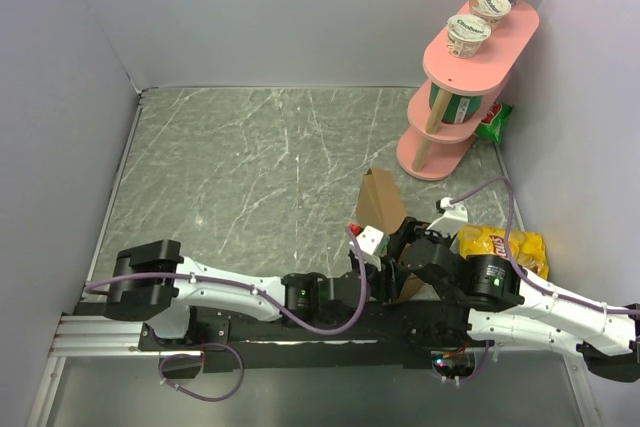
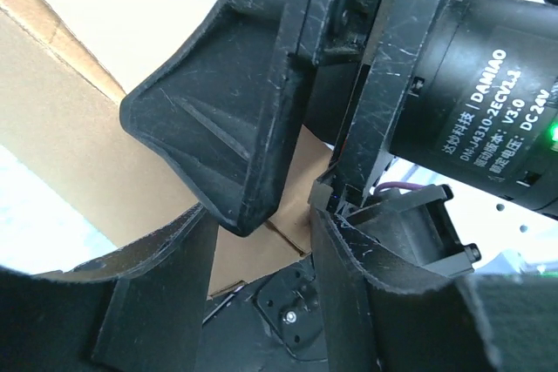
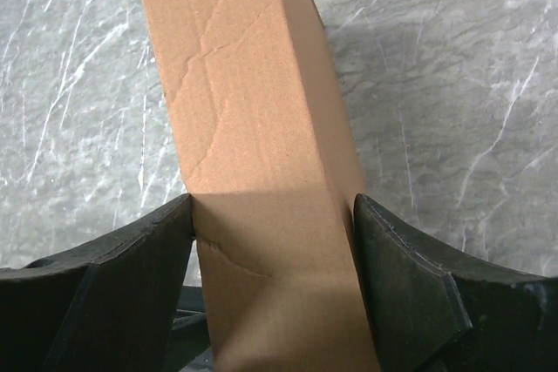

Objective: Fold the paper box

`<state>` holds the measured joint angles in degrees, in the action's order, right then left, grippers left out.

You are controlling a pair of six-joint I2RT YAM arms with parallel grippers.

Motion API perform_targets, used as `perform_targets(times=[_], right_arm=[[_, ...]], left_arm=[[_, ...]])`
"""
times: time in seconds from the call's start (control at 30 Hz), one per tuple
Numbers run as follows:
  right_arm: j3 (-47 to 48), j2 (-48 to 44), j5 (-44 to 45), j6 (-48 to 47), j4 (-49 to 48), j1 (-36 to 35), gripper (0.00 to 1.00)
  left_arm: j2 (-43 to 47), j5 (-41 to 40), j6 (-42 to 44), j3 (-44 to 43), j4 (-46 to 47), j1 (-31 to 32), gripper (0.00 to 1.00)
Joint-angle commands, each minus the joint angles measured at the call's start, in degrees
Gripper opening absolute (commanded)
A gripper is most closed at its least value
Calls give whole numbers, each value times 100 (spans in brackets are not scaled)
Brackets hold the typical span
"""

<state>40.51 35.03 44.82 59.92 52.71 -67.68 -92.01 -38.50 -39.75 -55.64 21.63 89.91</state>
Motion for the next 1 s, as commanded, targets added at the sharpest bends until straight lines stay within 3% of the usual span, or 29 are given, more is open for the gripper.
perform_targets(times=[0.0, 0.4, 0.5, 0.63, 0.73, 0.97], right_arm=[[-254, 277, -316, -112, 143, -8, 76], [-88, 303, -193, -270, 47, -8, 80], [18, 268, -167, -428, -32, 0, 83], [299, 189, -131, -744, -24, 9, 93], [527, 154, -131, -981, -32, 9, 99], [949, -101, -386, -1641, -322, 1, 100]], left_arm=[[-792, 949, 414, 246, -1645, 448, 52], [-1250, 897, 759, 158, -2057, 958, 54], [-838, 879, 706, 447, -1768, 853, 68], [-170, 1020, 766, 615, -1442, 607, 79], [146, 1090, 977, 537, -1354, 440, 85], [877, 1678, 969, 721, -1020, -191, 91]])
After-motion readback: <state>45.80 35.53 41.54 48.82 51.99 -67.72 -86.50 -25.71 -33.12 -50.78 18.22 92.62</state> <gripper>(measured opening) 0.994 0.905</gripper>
